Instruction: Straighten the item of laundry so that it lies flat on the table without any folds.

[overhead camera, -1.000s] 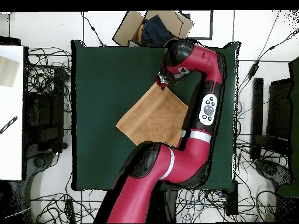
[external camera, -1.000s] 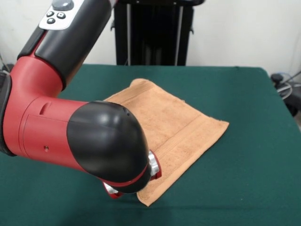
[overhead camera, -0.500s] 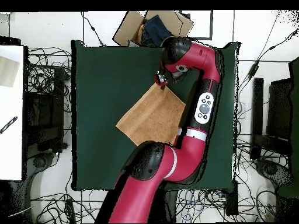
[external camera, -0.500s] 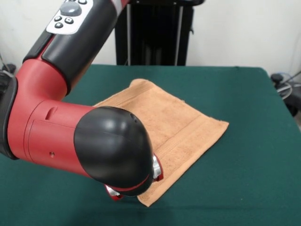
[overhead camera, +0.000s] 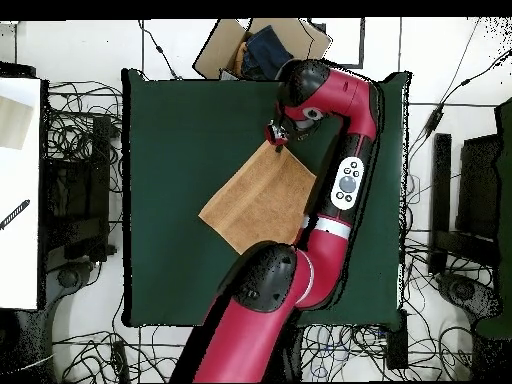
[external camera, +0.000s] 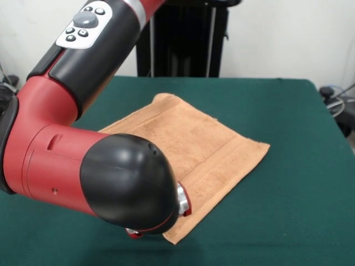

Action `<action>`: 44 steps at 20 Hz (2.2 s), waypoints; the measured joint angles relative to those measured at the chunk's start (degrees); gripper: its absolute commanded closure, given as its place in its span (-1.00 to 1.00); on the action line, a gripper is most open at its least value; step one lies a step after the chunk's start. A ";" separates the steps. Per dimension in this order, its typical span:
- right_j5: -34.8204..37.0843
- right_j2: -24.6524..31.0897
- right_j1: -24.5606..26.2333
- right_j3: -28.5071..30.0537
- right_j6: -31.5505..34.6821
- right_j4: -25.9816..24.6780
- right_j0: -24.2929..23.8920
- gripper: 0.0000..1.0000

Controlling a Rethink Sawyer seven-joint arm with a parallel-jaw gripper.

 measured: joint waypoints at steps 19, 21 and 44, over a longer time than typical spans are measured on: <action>5.39 17.89 -0.93 -0.06 0.00 -20.29 -2.91 1.00; 5.84 19.46 -1.01 -0.07 0.00 -22.46 -3.04 1.00; 10.50 39.49 -0.44 -0.13 0.00 -45.48 -6.52 1.00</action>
